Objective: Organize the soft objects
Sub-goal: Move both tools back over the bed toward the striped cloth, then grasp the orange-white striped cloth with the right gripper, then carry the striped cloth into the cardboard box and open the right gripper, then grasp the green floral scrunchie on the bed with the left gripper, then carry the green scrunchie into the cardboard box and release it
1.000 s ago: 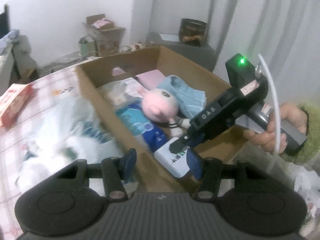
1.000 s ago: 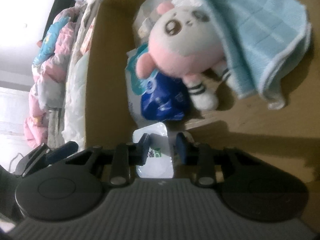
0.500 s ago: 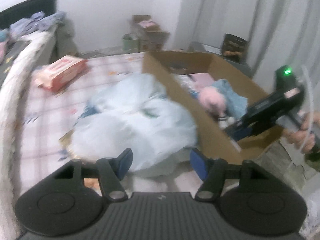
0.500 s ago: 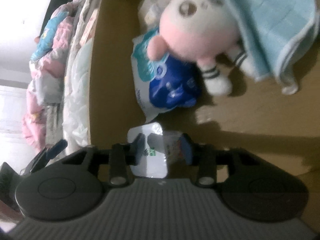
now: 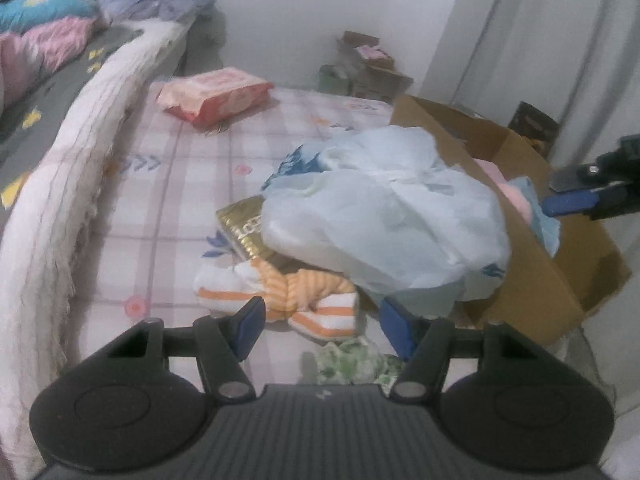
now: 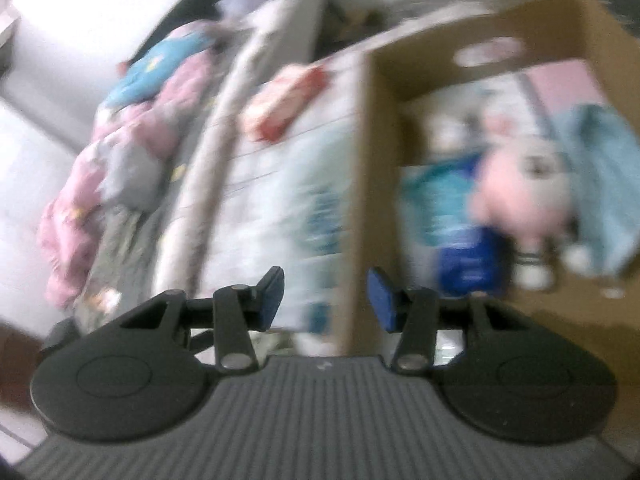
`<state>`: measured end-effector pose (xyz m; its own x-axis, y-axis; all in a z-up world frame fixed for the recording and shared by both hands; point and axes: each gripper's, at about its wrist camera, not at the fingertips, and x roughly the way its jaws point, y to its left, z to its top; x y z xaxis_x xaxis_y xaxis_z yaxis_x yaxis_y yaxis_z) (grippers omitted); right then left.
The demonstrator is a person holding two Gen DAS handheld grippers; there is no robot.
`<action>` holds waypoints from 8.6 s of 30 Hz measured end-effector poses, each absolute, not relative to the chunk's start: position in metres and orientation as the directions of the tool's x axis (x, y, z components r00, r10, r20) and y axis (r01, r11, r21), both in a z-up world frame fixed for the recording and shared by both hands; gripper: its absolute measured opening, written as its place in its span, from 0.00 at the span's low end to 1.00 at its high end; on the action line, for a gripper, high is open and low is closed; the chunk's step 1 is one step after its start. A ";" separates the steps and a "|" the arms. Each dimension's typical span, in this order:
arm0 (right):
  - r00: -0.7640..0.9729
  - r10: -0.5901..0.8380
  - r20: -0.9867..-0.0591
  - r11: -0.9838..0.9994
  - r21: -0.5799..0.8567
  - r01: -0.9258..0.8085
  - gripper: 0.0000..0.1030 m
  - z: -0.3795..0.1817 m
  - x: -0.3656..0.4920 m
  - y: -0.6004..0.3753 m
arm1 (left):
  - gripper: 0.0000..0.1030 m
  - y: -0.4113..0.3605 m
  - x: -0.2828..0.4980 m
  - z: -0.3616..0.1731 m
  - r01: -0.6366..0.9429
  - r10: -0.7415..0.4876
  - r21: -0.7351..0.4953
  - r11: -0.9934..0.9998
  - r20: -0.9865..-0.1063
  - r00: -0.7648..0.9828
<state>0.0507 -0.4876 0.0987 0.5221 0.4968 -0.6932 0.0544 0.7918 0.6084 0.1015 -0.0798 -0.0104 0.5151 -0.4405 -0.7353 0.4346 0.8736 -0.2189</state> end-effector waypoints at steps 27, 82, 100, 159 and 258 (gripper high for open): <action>0.379 0.491 -0.784 0.866 0.488 -0.112 0.38 0.000 0.085 -0.286 | 0.47 -0.007 0.155 -0.047 0.197 -0.424 -0.377 0.905 -0.757 0.497; 0.263 0.701 -0.663 0.690 0.723 -0.017 0.43 -0.002 0.115 -0.283 | 0.68 0.001 0.113 -0.052 0.315 -0.498 -0.405 0.858 -0.808 0.316; 0.242 0.693 -0.679 0.710 0.702 -0.062 0.38 -0.001 0.120 -0.248 | 0.60 -0.011 0.100 -0.014 0.365 -0.499 -0.362 0.858 -0.758 0.421; 0.593 0.560 -0.578 0.730 0.683 -0.023 0.46 0.091 -0.002 -0.505 | 0.74 -0.113 0.077 0.042 0.506 -0.476 -0.199 0.839 -0.721 0.504; 0.689 0.243 -0.682 0.855 0.486 0.179 0.16 0.102 -0.037 -0.566 | 0.21 -0.350 0.094 0.033 0.851 -0.674 -0.206 0.484 -0.708 0.212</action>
<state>-0.0366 -0.5665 0.1021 0.6894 0.2434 -0.6823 0.1790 0.8554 0.4860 0.0935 -0.3496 0.0328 0.2115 -0.6737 -0.7081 0.8507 0.4836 -0.2060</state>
